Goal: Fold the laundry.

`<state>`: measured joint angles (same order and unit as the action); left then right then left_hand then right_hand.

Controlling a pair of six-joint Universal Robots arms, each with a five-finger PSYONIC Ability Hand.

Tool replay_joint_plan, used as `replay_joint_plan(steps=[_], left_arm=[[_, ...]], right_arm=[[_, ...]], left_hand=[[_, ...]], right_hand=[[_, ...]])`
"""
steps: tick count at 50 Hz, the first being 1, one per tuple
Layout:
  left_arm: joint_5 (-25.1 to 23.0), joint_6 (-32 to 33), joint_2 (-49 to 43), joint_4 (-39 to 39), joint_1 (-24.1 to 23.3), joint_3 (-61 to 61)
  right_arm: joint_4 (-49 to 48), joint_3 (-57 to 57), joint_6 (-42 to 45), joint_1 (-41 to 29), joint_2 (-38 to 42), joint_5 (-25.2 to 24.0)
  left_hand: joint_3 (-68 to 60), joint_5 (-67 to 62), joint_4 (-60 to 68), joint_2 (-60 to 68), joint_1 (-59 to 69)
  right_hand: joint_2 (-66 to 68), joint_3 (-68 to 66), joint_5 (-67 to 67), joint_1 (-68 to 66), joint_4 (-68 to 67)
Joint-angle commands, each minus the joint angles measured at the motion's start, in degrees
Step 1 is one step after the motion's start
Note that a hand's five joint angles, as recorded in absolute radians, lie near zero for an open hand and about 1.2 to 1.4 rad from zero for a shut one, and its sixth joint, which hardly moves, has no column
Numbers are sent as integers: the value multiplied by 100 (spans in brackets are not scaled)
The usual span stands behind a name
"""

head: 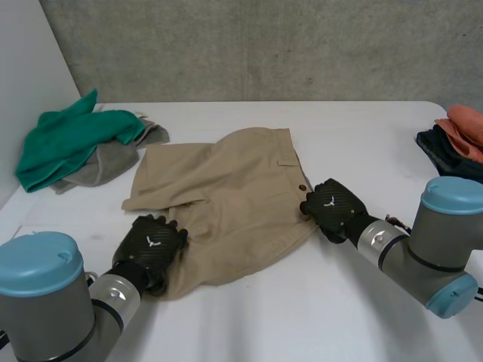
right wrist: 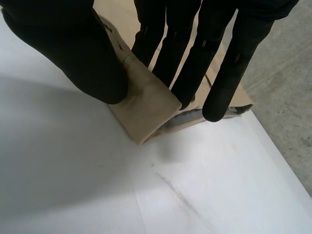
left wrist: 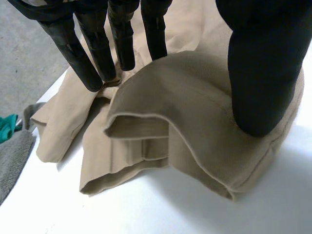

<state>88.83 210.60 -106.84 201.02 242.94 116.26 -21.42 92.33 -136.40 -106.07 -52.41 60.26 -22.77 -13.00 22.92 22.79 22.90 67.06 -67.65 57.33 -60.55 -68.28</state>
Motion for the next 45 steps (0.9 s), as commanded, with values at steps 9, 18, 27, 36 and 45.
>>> replay_joint_plan(steps=[9,18,27,36,45], left_arm=[[-225,-19,198,78,-10,195],[-700,-212,733,-772,-27,318],[-1113,-573,1648,-2530,-308,380],[-1192,-371,1429,-3798,-555,-138],[-1009,130,-18,-2613,-116,-2261]], right_arm=[[629,320,-704,218,-1007,556],[2237,531,-134,526,-1728,574],[5082,821,1807,1132,-2589,662],[6159,813,2804,1414,-2678,521],[4578,-145,625,984,-1940,591]], left_hand=[[-4040,-4017,4025,4038,4026],[-5723,-5700,5708,5721,5710],[-5723,-5700,5708,5721,5710],[-5723,-5700,5708,5721,5710],[-5723,-5700,5708,5721,5710]], right_hand=[[1294,-1235,1267,-1945,-1172],[1294,-1235,1267,-1945,-1172],[1294,-1235,1267,-1945,-1172],[1294,-1235,1267,-1945,-1172],[1294,-1235,1267,-1945,-1172]])
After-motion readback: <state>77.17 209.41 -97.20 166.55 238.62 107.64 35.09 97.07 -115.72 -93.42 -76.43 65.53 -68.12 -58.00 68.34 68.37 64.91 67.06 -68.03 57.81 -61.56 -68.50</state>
